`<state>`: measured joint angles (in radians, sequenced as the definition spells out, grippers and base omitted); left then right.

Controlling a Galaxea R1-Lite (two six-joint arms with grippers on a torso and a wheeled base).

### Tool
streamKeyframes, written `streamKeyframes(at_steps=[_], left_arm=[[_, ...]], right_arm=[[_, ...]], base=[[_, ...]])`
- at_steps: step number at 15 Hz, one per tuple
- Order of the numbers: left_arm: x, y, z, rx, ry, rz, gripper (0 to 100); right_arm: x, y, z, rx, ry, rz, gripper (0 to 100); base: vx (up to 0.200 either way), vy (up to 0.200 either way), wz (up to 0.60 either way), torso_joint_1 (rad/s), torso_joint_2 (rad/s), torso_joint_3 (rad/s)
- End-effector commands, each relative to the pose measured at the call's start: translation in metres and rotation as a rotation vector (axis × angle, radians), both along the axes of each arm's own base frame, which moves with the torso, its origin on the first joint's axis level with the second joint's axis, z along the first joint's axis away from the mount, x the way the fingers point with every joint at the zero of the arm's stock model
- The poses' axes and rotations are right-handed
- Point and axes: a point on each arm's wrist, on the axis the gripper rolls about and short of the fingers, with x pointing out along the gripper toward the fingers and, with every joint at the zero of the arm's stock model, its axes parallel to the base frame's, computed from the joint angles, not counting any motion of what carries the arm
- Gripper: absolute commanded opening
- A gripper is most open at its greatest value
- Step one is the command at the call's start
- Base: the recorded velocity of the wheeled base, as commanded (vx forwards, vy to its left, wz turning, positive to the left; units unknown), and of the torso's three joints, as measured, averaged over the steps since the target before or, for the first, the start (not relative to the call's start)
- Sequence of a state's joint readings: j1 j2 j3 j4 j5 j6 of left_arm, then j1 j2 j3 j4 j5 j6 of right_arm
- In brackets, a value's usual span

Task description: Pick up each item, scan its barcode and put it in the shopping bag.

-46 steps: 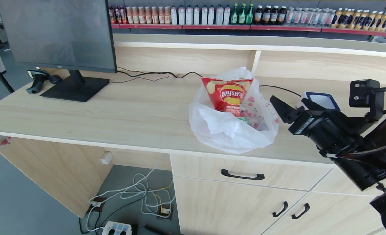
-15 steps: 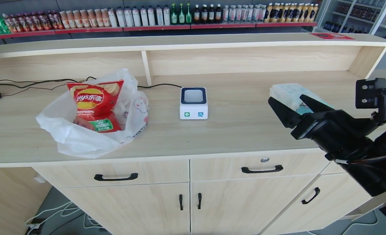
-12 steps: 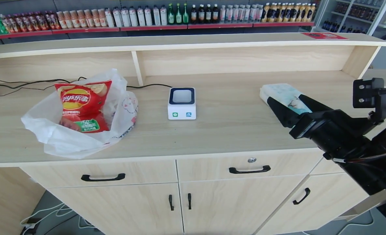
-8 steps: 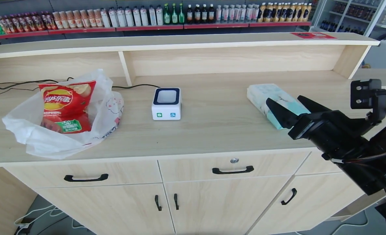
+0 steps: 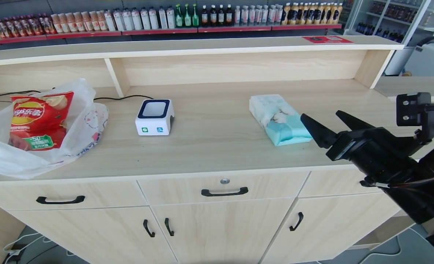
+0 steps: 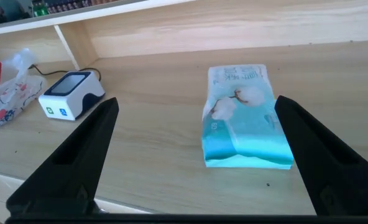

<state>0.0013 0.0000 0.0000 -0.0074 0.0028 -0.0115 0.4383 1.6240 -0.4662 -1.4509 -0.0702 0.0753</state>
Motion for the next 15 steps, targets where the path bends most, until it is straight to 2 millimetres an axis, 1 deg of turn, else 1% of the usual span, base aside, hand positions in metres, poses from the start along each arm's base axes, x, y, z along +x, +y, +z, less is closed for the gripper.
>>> streamKeyframes(at_steps=[1, 7, 10, 13, 15], left_arm=[[0.0000, 0.0000, 0.0000, -0.001, 0.000, 0.001, 100], [0.0000, 0.0000, 0.0000, -0.001, 0.000, 0.001, 100], [0.0000, 0.0000, 0.0000, -0.001, 0.000, 0.001, 100], [0.0000, 0.0000, 0.0000, -0.001, 0.000, 0.001, 100], [0.0000, 0.0000, 0.0000, -0.001, 0.000, 0.001, 100]], right_arm=[[-0.0001, 0.0001, -0.0004, -0.001, 0.001, 0.000, 100], [0.0001, 0.0001, -0.0012, -0.002, 0.004, -0.001, 100], [-0.0004, -0.0001, -0.0011, -0.002, 0.004, 0.000, 100], [-0.0020, -0.0017, -0.0029, -0.004, 0.011, -0.006, 100], [-0.0015, -0.0023, 0.0008, 0.001, -0.003, -0.006, 100]], base=[[0.000, -0.200, 0.00, -0.002, 0.00, -0.002], [0.000, -0.200, 0.00, -0.002, 0.00, 0.006], [0.000, 0.000, 0.00, 0.000, 0.00, 0.000], [0.000, 0.000, 0.60, 0.002, 0.00, -0.001], [0.000, 0.000, 0.00, 0.000, 0.00, 0.000]])
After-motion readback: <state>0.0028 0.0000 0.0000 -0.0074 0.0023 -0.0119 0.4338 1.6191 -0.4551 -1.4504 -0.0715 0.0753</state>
